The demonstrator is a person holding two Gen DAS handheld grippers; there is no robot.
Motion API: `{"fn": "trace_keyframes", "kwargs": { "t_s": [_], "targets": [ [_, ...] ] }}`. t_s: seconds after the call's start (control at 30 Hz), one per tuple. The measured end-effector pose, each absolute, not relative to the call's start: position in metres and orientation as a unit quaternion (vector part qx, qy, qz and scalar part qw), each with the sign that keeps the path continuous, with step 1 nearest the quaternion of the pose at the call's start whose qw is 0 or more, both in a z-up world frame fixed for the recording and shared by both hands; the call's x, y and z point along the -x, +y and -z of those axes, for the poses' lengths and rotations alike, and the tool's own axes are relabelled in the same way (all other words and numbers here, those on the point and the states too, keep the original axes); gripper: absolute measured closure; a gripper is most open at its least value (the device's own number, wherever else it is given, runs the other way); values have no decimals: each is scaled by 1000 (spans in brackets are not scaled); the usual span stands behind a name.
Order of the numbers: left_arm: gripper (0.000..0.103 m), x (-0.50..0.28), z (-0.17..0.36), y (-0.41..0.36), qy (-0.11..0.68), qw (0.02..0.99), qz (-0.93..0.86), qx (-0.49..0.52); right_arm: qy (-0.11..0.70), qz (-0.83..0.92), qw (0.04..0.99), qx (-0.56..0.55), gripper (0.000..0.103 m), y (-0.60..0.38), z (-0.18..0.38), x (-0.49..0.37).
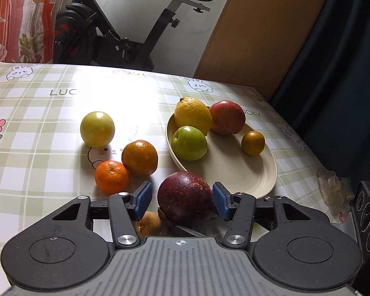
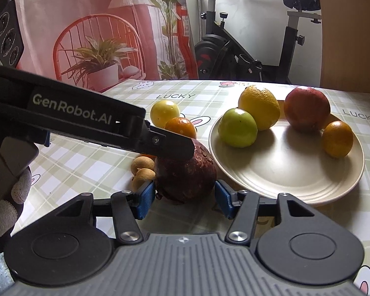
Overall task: Organize fruits
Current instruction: 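Close the left tool around the pomegranate and lift it, then carry the pomegranate onto the plate beside the red apple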
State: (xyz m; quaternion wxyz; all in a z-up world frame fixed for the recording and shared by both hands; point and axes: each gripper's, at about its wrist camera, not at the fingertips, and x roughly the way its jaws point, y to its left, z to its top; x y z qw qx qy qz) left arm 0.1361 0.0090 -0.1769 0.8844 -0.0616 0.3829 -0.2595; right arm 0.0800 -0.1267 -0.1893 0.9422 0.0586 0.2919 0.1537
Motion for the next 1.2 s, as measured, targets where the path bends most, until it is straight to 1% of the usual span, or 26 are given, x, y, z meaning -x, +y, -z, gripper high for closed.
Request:
{"fn": "trace_keyframes", "kwargs": {
  "t_s": [0.17, 0.3, 0.5, 0.83, 1.2],
  "targets": [
    [46, -144, 182, 5, 390, 877, 277, 47, 291, -158, 941, -68, 45, -129, 190, -84],
    [44, -150, 187, 7, 392, 873, 282, 57, 289, -158, 942, -68, 45, -129, 190, -85],
    [45, -150, 186, 11, 392, 871, 291, 62, 286, -158, 942, -70, 48, -131, 188, -83],
    [45, -137, 160, 7, 366, 879, 301, 61, 254, -155, 952, -68, 49, -138, 165, -66],
    [45, -142, 147, -34, 354, 881, 312, 33, 238, -135, 958, -85, 49, -173, 158, -63]
  ]
}}
